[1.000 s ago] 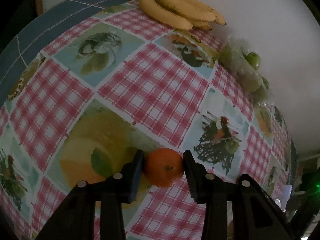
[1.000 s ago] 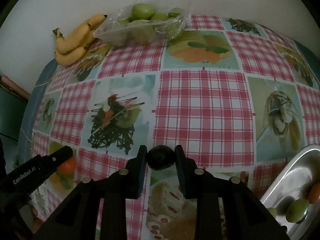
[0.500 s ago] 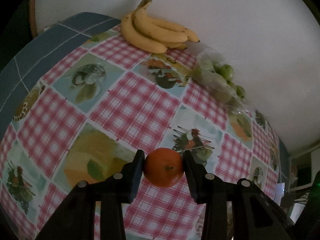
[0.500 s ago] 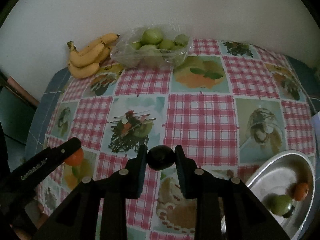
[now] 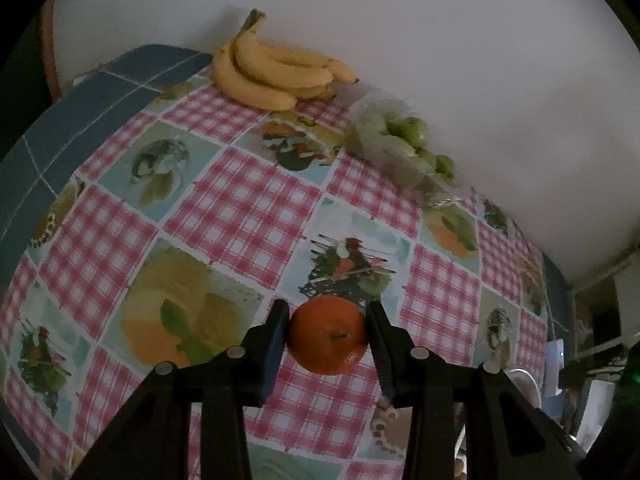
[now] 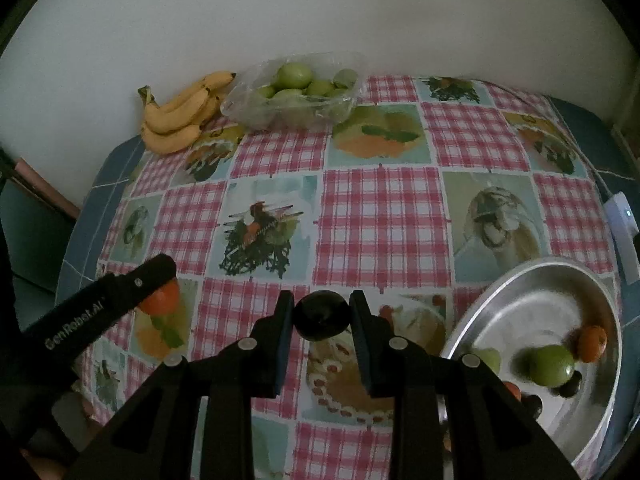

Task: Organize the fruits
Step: 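Carry the tangerine and plum over the steel bowl with both tools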

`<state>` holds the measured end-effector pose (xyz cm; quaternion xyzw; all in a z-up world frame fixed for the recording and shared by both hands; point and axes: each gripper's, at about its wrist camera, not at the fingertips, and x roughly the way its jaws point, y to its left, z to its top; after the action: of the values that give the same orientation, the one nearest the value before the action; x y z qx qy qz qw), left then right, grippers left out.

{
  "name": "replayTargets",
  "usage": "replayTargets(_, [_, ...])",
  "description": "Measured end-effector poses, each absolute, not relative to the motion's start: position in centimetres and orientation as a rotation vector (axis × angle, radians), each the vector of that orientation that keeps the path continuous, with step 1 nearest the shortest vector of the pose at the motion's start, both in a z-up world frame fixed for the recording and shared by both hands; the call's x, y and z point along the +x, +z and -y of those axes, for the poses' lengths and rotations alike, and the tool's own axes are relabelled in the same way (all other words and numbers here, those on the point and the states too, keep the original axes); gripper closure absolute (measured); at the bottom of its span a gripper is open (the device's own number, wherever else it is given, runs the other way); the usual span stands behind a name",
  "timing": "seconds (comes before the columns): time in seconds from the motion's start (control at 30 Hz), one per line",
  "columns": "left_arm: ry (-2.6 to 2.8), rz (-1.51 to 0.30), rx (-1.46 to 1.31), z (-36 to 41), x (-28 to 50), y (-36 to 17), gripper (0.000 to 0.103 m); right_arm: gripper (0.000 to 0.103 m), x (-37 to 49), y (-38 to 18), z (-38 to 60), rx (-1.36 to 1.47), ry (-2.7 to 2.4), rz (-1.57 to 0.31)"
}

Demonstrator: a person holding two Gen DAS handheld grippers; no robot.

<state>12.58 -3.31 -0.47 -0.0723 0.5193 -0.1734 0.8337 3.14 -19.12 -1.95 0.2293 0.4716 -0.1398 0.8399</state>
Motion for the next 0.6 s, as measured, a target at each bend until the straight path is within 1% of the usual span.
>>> replayTargets(0.27, [-0.392,-1.073,-0.145,3.0,10.9,0.7,0.061,0.074,0.8,-1.7,18.7,0.490,-0.311,-0.998])
replayTargets(0.6, [-0.417,-1.101,-0.125,3.0,8.7,-0.1,0.061,0.074,-1.9,-1.8,18.3,0.491,-0.332,-1.002])
